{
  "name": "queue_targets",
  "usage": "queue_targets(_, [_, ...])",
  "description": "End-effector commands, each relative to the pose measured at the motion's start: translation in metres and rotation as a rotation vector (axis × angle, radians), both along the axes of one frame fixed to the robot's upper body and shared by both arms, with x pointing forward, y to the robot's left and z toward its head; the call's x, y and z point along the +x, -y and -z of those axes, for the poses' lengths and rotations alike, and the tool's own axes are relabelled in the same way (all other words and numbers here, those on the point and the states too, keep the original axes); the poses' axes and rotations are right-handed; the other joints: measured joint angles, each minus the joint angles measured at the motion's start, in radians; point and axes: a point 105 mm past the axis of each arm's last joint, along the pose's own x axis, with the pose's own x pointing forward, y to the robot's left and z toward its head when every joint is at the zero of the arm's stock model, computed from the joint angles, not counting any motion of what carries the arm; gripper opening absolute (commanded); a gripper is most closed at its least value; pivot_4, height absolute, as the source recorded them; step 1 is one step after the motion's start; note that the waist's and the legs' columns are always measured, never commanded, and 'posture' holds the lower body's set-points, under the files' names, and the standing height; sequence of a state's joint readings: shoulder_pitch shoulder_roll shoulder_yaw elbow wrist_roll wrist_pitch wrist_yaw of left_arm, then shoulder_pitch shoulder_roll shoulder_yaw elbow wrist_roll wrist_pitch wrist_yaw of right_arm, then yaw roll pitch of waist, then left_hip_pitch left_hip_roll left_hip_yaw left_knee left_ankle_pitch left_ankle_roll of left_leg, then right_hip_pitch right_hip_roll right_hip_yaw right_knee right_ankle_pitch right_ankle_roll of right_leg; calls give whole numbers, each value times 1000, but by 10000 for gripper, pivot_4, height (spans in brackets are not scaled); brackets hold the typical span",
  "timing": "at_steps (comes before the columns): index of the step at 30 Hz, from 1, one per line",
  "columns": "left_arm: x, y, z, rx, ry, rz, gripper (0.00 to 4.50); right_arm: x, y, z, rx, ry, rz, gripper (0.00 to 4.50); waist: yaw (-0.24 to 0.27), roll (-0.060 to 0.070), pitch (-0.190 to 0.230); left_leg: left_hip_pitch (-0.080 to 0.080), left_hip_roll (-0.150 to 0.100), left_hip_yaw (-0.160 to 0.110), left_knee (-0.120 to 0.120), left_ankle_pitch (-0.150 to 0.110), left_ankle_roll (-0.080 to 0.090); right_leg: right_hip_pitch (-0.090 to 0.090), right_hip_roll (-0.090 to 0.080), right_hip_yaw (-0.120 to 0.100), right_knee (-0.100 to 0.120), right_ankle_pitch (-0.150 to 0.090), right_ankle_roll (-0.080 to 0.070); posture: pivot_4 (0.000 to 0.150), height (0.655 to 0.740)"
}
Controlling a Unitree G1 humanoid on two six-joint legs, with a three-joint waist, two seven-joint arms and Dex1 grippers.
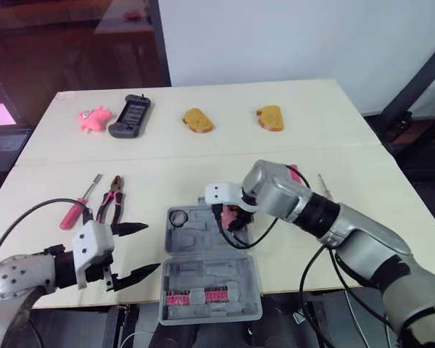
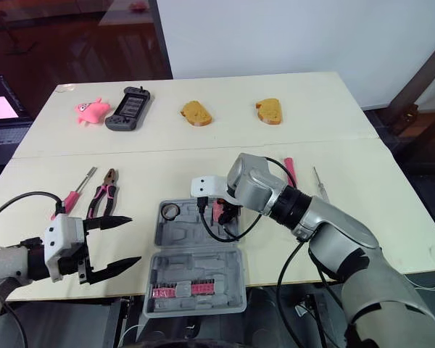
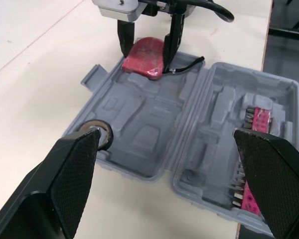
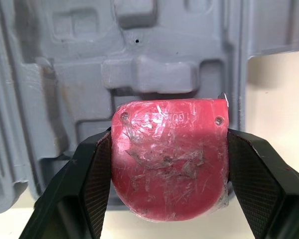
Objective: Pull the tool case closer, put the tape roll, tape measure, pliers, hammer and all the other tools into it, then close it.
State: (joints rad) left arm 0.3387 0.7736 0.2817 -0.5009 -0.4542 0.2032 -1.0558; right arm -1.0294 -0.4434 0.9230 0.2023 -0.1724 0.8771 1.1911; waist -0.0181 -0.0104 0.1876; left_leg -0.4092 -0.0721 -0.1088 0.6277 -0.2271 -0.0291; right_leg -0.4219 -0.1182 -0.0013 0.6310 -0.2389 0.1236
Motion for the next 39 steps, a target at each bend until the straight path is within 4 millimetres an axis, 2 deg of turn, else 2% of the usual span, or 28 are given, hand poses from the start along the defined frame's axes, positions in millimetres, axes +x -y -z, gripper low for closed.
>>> queue_targets(1, [2,2,0,2,37,-3,45000,2,-7,-3,30,24,-23,29029,0,0,0,0,0,0,0,0,0,0,0,0,0,0,0,1500,7400])
queue_targets(8, [5,11,18,13,18,-3,45000,2,-9,0,38,35,-52,29029,-1,0,0,0,0,0,0,0,0,0,1,0,0,0,0,1500,7400])
queue_targets(20, [9,20,23,-12,7,11,45000,5,-5,3,39,32,-42,29029,-3,0,-1,1,0,0,0,0,-1,0,2,0,1,1,-1,1500,7400])
queue_targets(21, [10,20,24,-14,6,11,45000,6,-5,1,41,38,-34,34029,-3,0,-1,1,0,0,0,0,-1,0,2,0,1,1,-1,1500,7400])
queue_targets(23, [10,21,25,-16,2,13,45000,8,-6,-5,50,48,-30,42838,-2,0,-1,1,0,0,0,0,-1,0,2,0,1,1,-1,1500,7400])
queue_targets(24, [9,22,25,-20,0,15,45000,8,-6,-8,52,53,-33,44473,-2,0,-1,1,0,0,0,1,-1,0,2,0,1,1,-1,1500,7400])
queue_targets(32, [11,23,24,-32,5,12,45000,-5,7,-31,88,52,-65,44473,3,0,0,0,0,-1,1,1,-1,0,1,0,1,1,-1,1500,7400])
queue_targets(34, [14,24,25,-41,13,5,45000,-11,10,-45,162,57,-63,44473,5,0,0,0,0,-1,1,1,-1,0,1,0,1,1,-1,1500,7400])
queue_targets(38, [20,26,25,-59,26,0,45000,-14,1,-76,409,160,-102,44473,4,0,-1,0,0,-1,0,1,-1,0,1,0,1,1,-1,1500,7400])
queue_targets(39, [22,28,26,-64,31,2,45000,-21,3,-81,464,163,-150,44473,5,0,-1,0,0,0,0,1,-1,0,1,0,1,1,-1,1500,7400])
